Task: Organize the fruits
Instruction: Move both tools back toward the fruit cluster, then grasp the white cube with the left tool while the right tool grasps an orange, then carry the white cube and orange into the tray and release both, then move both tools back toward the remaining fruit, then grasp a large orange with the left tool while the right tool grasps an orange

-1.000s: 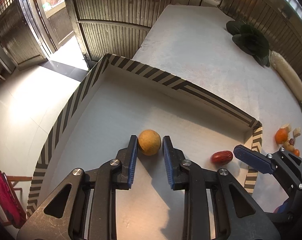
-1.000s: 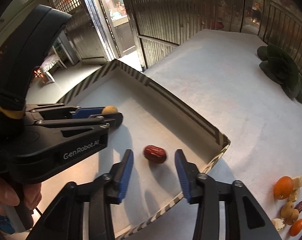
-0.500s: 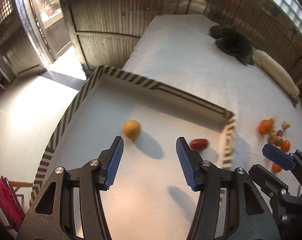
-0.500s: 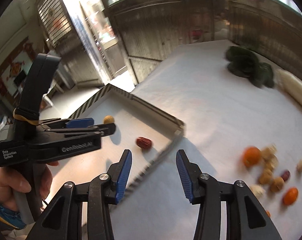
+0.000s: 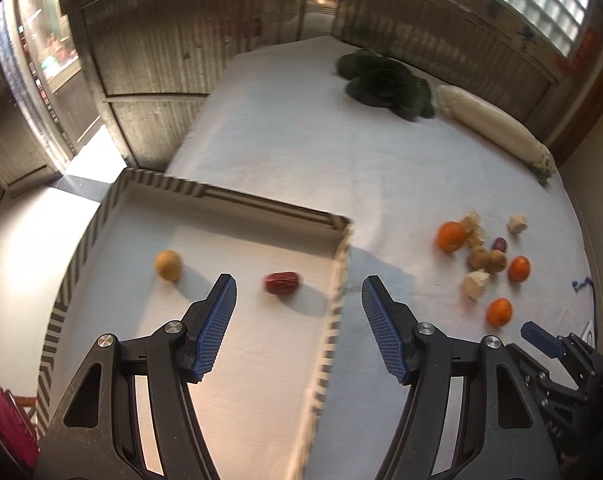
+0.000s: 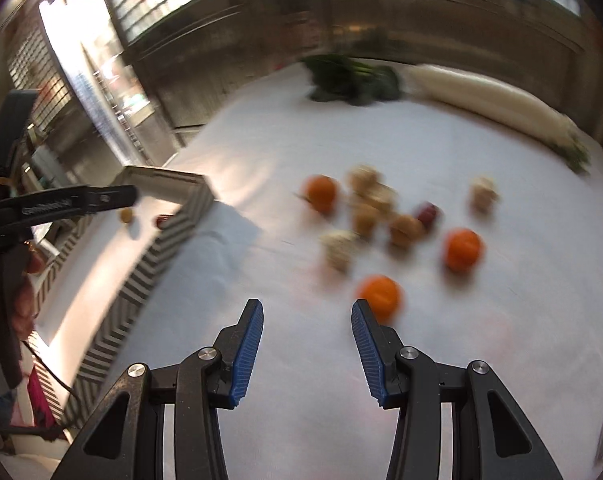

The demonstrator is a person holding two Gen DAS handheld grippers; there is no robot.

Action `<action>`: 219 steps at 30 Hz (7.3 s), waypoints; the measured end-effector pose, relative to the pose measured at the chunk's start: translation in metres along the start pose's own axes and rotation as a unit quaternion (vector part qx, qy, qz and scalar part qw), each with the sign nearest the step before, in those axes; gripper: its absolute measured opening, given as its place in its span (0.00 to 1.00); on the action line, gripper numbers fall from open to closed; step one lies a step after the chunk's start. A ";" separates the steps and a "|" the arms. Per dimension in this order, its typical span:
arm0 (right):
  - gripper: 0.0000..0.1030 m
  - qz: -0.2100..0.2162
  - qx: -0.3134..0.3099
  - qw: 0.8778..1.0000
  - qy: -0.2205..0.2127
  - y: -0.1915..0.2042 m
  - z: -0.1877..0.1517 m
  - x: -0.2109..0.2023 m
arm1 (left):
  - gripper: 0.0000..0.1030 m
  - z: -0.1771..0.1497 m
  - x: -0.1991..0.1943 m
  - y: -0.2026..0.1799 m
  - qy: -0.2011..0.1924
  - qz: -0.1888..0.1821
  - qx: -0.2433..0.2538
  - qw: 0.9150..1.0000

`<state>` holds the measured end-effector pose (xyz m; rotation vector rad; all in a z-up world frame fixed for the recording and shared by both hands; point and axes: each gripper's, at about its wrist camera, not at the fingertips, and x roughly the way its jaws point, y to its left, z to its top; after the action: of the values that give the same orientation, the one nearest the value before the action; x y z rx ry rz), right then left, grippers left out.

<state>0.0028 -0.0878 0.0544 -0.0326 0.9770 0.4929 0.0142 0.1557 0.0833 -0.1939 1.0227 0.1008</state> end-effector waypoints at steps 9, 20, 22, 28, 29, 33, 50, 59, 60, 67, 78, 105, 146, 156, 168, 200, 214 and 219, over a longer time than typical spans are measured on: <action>0.43 -0.029 0.046 0.999 0.005 -0.045 -0.017 -0.002 | 0.64 -0.007 0.015 -0.065 0.023 -0.034 0.067 0.997; 0.43 -0.016 0.003 1.000 0.018 -0.036 0.005 0.032 | 0.64 -0.008 0.041 -0.105 0.054 -0.051 0.093 0.993; 0.28 -0.012 0.000 0.999 0.032 -0.037 0.005 0.041 | 0.64 -0.008 0.044 -0.111 0.058 -0.054 0.099 0.992; 0.28 -0.019 0.023 0.999 0.018 -0.054 -0.003 0.026 | 0.64 -0.008 0.060 -0.139 0.071 -0.066 0.116 0.989; 0.28 -0.022 0.029 0.999 0.019 -0.058 -0.004 0.024 | 0.64 -0.008 0.064 -0.144 0.074 -0.067 0.116 0.988; 0.28 -0.030 0.047 0.998 0.016 -0.073 -0.011 0.014 | 0.64 -0.006 0.078 -0.158 0.082 -0.069 0.114 0.988; 0.28 -0.014 0.060 0.998 0.006 -0.078 -0.013 0.005 | 0.20 -0.009 0.081 -0.158 0.076 -0.073 0.122 0.987; 0.28 0.003 0.043 0.999 -0.001 -0.049 -0.005 -0.001 | 0.19 -0.009 0.042 -0.125 0.048 -0.053 0.110 0.991; 0.28 0.005 0.038 0.999 -0.002 -0.043 -0.004 -0.002 | 0.19 -0.009 0.039 -0.121 0.045 -0.049 0.109 0.992; 0.28 0.017 0.009 1.000 -0.007 -0.010 0.006 -0.006 | 0.19 -0.011 0.011 -0.084 0.024 -0.028 0.088 0.995; 0.28 0.042 -0.054 0.998 -0.002 0.054 0.019 0.000 | 0.19 -0.015 -0.016 -0.019 0.007 0.011 0.044 0.999; 0.28 0.125 -0.167 0.976 0.062 0.181 0.060 0.077 | 0.19 -0.027 0.013 0.106 0.040 0.094 -0.059 0.993; 0.39 0.109 -0.134 0.984 0.047 0.154 0.059 0.061 | 0.62 -0.021 0.001 0.092 0.020 0.096 -0.063 0.993; 0.39 0.076 -0.076 0.994 0.015 0.096 0.046 0.027 | 0.62 -0.014 -0.018 0.045 -0.003 0.065 -0.026 0.998; 0.39 0.005 0.023 1.000 0.018 -0.008 0.008 0.002 | 0.62 -0.011 0.000 -0.045 0.019 0.008 0.048 0.999; 0.42 -0.036 0.085 0.996 0.006 -0.109 0.029 0.028 | 0.62 0.034 0.109 -0.145 0.070 -0.060 0.202 0.975; 0.30 -0.031 0.069 0.997 0.010 -0.106 0.037 0.042 | 0.30 0.035 0.111 -0.135 0.072 -0.080 0.184 0.977; 0.30 -0.028 0.074 0.997 0.002 -0.101 0.030 0.028 | 0.30 0.029 0.090 -0.131 0.059 -0.074 0.179 0.979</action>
<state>0.0807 -0.1593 0.0295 0.0718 1.0125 0.3671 0.1083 0.0331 0.0355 0.0531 1.1233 -0.2330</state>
